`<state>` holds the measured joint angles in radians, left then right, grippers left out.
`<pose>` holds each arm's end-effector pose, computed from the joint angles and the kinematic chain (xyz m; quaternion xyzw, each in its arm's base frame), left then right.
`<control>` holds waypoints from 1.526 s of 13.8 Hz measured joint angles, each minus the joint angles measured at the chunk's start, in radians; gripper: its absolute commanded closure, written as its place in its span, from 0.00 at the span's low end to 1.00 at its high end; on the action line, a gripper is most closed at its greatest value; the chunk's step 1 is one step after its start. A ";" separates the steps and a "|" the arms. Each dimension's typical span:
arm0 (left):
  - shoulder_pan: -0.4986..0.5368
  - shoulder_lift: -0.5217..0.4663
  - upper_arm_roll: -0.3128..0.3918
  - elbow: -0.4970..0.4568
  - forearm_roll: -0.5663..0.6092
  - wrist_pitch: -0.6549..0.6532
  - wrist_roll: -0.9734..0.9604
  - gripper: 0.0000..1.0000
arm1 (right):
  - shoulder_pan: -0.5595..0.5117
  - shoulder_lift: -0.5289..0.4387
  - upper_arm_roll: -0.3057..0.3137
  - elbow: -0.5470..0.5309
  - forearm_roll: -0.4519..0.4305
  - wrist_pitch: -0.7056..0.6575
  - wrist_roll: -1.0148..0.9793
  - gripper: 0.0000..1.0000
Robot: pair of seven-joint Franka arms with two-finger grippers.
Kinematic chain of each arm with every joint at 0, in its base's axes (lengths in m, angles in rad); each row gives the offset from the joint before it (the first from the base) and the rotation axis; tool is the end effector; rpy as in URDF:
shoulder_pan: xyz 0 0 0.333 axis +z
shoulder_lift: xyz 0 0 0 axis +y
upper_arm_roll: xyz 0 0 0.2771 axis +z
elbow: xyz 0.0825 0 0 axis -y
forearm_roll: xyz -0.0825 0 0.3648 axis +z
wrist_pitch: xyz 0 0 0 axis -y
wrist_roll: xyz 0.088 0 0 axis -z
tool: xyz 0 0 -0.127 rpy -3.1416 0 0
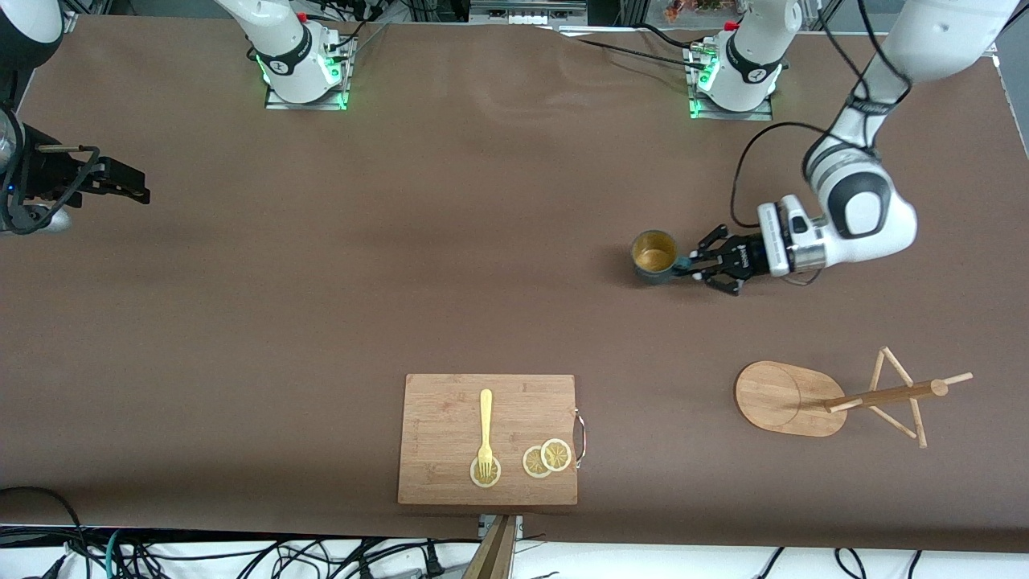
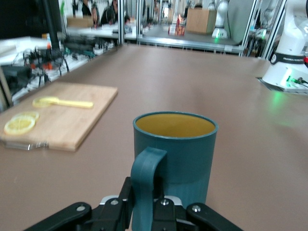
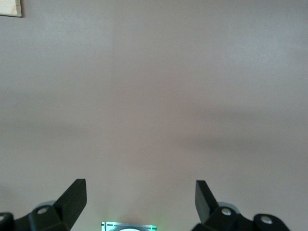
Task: Pass cup and hang on rack
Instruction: 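Lift the mug with the left gripper and carry it toward the rack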
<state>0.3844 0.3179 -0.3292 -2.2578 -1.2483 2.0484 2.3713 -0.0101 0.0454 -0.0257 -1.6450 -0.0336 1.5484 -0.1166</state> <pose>0.4911 -0.0485 0.1947 0.6582 -0.5405 0.3677 0.3734 0.5357 -0.0233 0.5064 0.9965 0.0411 -0.0720 0.0119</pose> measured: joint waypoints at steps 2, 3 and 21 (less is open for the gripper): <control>0.072 -0.098 0.002 -0.039 0.118 -0.050 -0.131 1.00 | 0.000 0.000 0.000 0.000 0.000 -0.001 0.000 0.00; 0.109 -0.137 0.002 -0.052 0.160 -0.081 -0.179 1.00 | 0.000 0.000 0.000 0.000 0.000 -0.001 0.000 0.00; 0.460 -0.084 0.041 -0.005 0.226 -0.467 -1.024 1.00 | 0.000 0.000 0.001 0.003 0.005 0.007 0.000 0.00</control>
<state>0.8444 0.2341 -0.2886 -2.2624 -1.0221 1.5813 1.3478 -0.0099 0.0457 -0.0249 -1.6416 -0.0283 1.5556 -0.1161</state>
